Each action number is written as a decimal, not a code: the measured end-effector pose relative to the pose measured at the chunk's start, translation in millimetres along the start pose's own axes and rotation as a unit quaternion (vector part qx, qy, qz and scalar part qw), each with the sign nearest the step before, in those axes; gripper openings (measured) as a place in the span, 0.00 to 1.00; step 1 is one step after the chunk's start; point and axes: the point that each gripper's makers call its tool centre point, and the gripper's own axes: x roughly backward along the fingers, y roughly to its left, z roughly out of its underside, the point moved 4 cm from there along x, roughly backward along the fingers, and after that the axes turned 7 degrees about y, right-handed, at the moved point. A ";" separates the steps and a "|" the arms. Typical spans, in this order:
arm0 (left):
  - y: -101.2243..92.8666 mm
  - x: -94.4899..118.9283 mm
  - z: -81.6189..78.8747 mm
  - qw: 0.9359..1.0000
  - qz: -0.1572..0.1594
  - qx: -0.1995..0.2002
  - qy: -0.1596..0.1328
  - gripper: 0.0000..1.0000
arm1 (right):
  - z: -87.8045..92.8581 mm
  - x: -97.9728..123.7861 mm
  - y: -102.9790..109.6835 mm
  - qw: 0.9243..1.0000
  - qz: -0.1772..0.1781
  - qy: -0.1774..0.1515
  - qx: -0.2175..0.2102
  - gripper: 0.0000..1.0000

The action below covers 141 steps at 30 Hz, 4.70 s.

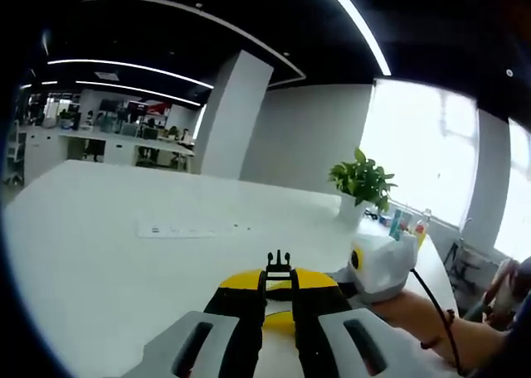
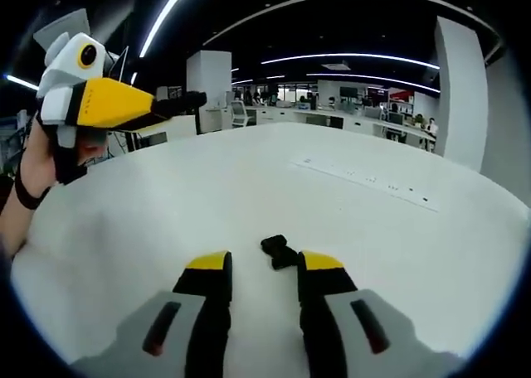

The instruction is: Snap the two parts of the plastic buckle together until the buckle closes and remains connected.

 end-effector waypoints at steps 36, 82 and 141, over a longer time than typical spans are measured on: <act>-2.2 0.8 2.7 1.000 0.004 0.001 0.001 0.10 | -1.5 -4.9 -1.2 0.998 0.049 -0.001 -0.029 0.26; -4.0 0.3 2.7 1.000 0.007 0.001 0.000 0.10 | 3.8 4.7 19.0 0.996 0.086 0.022 0.021 0.11; 0.0 -1.0 5.2 1.000 -0.005 -0.005 0.006 0.10 | -67.0 94.3 28.9 0.984 0.158 -0.065 -0.047 0.10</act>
